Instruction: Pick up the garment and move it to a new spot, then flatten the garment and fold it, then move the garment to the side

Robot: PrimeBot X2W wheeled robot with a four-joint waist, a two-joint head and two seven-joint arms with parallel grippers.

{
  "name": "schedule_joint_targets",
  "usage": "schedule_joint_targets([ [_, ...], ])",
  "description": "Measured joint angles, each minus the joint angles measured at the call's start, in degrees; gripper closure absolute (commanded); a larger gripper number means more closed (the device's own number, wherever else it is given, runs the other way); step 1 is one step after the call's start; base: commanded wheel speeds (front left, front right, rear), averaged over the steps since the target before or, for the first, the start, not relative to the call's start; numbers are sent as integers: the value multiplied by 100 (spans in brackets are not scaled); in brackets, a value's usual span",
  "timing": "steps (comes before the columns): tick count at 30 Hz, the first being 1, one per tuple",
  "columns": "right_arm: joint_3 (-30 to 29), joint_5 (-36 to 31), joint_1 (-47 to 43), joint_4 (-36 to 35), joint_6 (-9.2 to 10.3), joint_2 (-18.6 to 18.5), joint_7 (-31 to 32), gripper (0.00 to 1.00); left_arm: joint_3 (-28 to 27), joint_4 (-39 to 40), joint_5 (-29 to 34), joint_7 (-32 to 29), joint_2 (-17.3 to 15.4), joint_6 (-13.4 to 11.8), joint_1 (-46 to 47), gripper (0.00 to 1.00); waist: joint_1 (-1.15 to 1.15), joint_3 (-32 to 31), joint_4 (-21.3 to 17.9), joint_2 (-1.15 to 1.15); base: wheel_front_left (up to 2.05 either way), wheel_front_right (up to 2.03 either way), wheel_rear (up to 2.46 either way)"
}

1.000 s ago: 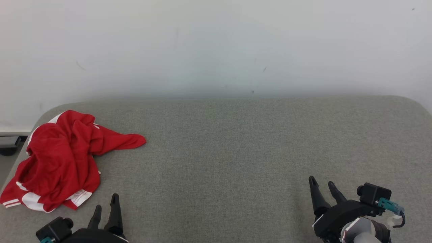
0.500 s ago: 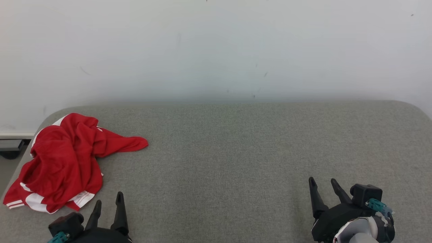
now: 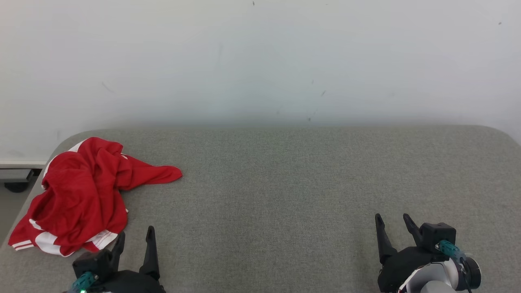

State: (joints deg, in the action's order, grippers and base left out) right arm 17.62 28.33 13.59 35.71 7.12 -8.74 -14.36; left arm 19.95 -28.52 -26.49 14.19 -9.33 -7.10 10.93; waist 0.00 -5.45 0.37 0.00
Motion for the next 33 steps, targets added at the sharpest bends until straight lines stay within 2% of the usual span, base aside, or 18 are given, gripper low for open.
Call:
schedule_joint_targets([
  [11, -179, -18, -14, 124, 0, 59, 159, 0, 138, -41, -21, -331, -18, 62, 25, 0, 0, 1, 20, 0, 0, 0, 0],
  [17, -342, -22, -53, 123, 0, 52, 175, 0, 241, -33, 8, -439, -2, 107, 255, 0, 0, 0, 164, 0, 0, 0, 0],
  [25, -409, -31, -185, 99, 0, 74, 183, 0, 316, -24, 69, -538, 4, 107, 252, 0, 0, 2, 599, 0, 0, 0, 0],
  [33, -364, -57, -152, 64, 0, 189, 230, 0, 289, 13, 77, -586, -132, 101, 249, 0, 0, 5, 1123, 0, 0, 0, 0],
])
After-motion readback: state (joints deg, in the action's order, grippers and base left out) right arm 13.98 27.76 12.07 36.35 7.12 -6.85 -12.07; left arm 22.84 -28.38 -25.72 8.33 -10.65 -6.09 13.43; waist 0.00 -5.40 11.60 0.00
